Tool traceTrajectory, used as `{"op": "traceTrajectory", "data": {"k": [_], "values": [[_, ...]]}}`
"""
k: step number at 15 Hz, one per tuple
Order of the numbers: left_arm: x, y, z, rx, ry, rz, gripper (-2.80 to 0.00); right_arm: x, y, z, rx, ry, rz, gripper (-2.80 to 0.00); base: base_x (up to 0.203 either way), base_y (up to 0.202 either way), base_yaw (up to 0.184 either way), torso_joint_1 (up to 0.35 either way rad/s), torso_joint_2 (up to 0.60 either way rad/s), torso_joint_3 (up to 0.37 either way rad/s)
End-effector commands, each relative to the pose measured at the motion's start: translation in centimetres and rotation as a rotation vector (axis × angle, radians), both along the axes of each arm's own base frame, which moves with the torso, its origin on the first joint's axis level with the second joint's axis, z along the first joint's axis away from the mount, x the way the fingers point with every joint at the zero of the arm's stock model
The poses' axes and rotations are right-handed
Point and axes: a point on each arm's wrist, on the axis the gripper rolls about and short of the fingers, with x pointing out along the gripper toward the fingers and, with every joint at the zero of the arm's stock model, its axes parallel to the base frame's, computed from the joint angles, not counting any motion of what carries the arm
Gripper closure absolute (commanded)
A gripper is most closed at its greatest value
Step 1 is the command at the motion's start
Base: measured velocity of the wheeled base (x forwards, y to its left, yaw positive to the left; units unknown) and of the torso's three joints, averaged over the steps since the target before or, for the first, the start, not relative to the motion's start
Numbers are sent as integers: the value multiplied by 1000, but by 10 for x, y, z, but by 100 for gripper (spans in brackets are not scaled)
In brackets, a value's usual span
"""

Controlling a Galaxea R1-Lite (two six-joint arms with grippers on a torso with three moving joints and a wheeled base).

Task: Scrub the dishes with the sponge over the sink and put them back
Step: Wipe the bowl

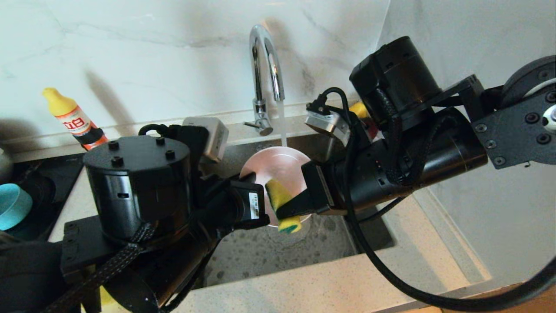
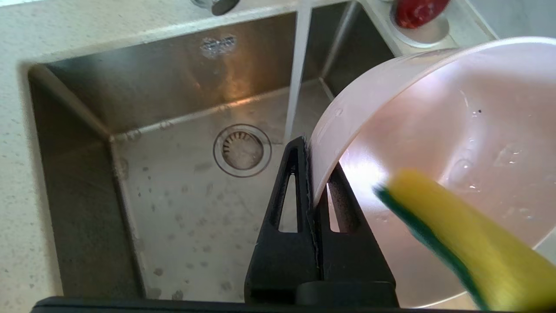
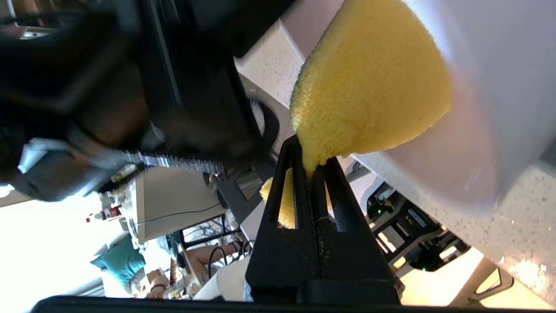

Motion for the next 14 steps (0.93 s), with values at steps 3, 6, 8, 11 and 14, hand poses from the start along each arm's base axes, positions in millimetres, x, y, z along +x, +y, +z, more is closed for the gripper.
{"op": "traceTrajectory", "data": {"k": [3,6,8,11,14], "values": [[-4,-2,-1,3,1,-13,0,6,6,4,16,-11,0,0,0,0,0,0,0,0],[-6,-1,-1,2,1,-16,0,11,0,15,44,-37,-23,0,0,0,0,0,0,0],[-7,0,-4,11,8,-15,0,14,-4,23,63,-55,-37,0,0,0,0,0,0,0],[-9,0,-9,3,2,-22,0,15,-10,33,86,-81,-53,0,0,0,0,0,0,0],[-8,0,-10,0,0,-19,0,10,-23,43,80,-83,-69,0,0,0,0,0,0,0]]}}
